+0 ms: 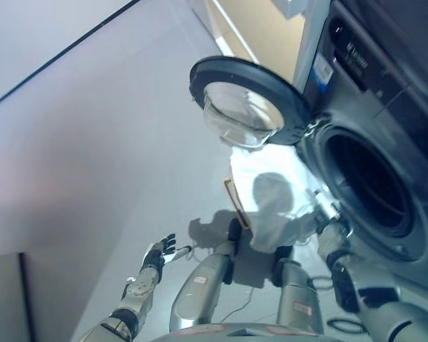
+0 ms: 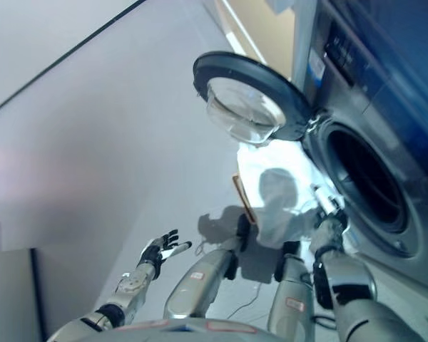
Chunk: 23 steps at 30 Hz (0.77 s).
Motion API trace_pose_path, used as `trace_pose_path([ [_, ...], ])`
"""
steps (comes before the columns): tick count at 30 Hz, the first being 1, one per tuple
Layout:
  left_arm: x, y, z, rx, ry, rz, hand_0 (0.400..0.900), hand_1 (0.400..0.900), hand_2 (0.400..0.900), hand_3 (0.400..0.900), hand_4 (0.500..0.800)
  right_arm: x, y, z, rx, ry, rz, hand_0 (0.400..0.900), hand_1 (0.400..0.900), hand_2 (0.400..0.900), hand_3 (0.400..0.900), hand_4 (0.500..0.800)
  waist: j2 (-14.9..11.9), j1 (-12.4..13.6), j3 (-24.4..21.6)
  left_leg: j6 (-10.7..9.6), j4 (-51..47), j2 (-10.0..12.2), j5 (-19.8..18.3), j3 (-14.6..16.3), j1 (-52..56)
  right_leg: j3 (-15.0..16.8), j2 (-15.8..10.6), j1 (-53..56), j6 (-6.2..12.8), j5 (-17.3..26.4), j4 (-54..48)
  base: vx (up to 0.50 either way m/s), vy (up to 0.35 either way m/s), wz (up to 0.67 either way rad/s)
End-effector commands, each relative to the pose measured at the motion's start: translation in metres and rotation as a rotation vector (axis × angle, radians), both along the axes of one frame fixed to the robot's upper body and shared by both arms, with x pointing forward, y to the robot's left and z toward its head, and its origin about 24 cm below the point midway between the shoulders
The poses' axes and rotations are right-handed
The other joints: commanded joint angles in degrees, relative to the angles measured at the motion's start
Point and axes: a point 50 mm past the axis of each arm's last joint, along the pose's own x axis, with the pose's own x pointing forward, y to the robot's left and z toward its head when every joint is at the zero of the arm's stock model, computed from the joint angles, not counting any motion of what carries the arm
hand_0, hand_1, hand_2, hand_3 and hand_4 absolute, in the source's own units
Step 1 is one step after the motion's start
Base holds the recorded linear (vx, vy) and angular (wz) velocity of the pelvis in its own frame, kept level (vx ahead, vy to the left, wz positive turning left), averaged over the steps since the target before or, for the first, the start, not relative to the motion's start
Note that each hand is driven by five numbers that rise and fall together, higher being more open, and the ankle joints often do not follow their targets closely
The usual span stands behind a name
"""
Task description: Put the clothes in the basket into the washing machine.
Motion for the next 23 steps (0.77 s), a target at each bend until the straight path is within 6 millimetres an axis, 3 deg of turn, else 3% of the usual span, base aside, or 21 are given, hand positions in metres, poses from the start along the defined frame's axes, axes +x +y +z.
trace_pose_path([
  [1,-0.013,0.026,-0.004,0.07,0.052,0.041,0.9,0.9,0.9,0.9,0.8,-0.045,0.007,-0.03,-0.134,0.208,0.27,0.9,0.9,0.9,0.9,0.8,-4.14,-0.82,-4.76,-3.64,-1.15,3.45,2.18,-0.37,-1.76,-0.32,0.18,7.79,3.48,3.54,-6.79,0.04,-0.067,-0.06],
  [4,-0.027,0.036,-0.009,0.093,0.112,0.049,0.9,0.9,0.9,0.9,0.8,-0.082,0.022,-0.052,-0.242,0.396,0.569,0.9,0.9,0.9,0.9,0.8,-6.98,-1.56,-7.03,-4.04,-1.92,4.25,2.06,-0.41,1.16,-0.75,1.07,11.34,3.37,3.97,-9.44,0.05,-0.049,-0.04],
  [5,-0.034,0.038,-0.012,0.102,0.148,0.034,0.9,0.9,0.9,0.9,0.8,-0.096,0.03,-0.06,-0.307,0.493,0.758,0.9,0.9,0.9,0.9,0.8,-7.88,-1.69,-7.93,-4.18,-2.23,4.33,1.8,-0.3,2.38,-0.91,1.31,12.81,3.35,4.02,-10.52,0.04,-0.011,-0.08],
  [7,-0.039,0.039,-0.014,0.102,0.17,0.029,0.9,0.9,0.9,0.9,0.8,-0.107,0.033,-0.065,-0.324,0.524,0.82,0.9,0.9,0.9,0.9,0.8,-8.4,-1.85,-8.95,-4.17,-2.45,4.46,1.74,-0.26,2.95,-1.03,1.62,13.54,3.41,4.39,-11.43,0.04,-0.006,-0.07],
  [8,-0.051,0.04,-0.018,0.101,0.223,0.019,0.9,0.9,0.9,0.9,0.8,-0.133,0.039,-0.074,-0.38,0.641,1.026,0.9,0.9,0.9,0.9,0.8,-9.55,-2.25,-10.7,-4.2,-2.77,4.46,1.32,0.0,4.61,-0.95,2.09,15.58,3.57,4.74,-13.2,0.07,0.01,-0.1],
  [9,-0.057,0.041,-0.021,0.108,0.251,0.011,0.9,0.9,0.9,0.9,0.8,-0.145,0.04,-0.077,-0.371,0.677,1.062,0.9,0.9,0.9,0.9,0.8,-9.97,-2.56,-11.52,-4.15,-2.91,4.37,1.14,-0.02,5.6,-0.94,2.16,16.42,3.57,4.76,-13.37,0.1,0.018,-0.11],
  [12,-0.077,0.039,-0.027,0.089,0.325,0.018,0.9,0.9,0.9,0.9,0.8,-0.183,0.037,-0.084,-0.276,0.765,1.024,0.9,0.9,0.9,0.9,0.8,-10.44,-3.51,-13.65,-3.82,-4.71,4.27,0.81,0.36,9.09,-1.18,2.11,18.96,3.5,4.04,-12.68,0.13,0.038,-0.05],
  [15,-0.093,0.036,-0.032,0.078,0.394,0.004,0.9,0.9,0.9,0.9,0.8,-0.208,0.039,-0.087,-0.2,0.827,1.011,0.9,0.9,0.9,0.9,0.8,-10.6,-4.63,-15.9,-3.86,-7.5,4.53,0.8,0.84,12.05,-1.01,1.92,20.42,3.72,3.39,-11.88,0.1,0.039,-0.01],
  [23,-0.101,0.031,-0.034,0.09,0.415,-0.084,0.9,0.9,0.9,0.9,0.8,-0.212,0.036,-0.087,-0.181,0.819,1.013,0.9,0.9,0.9,0.9,0.8,-10.27,-5.49,-18.59,-2.49,-7.84,3.61,-0.99,1.77,15.73,-0.18,1.02,22.81,4.35,3.32,-11.86,0.05,0.023,-0.07],
])
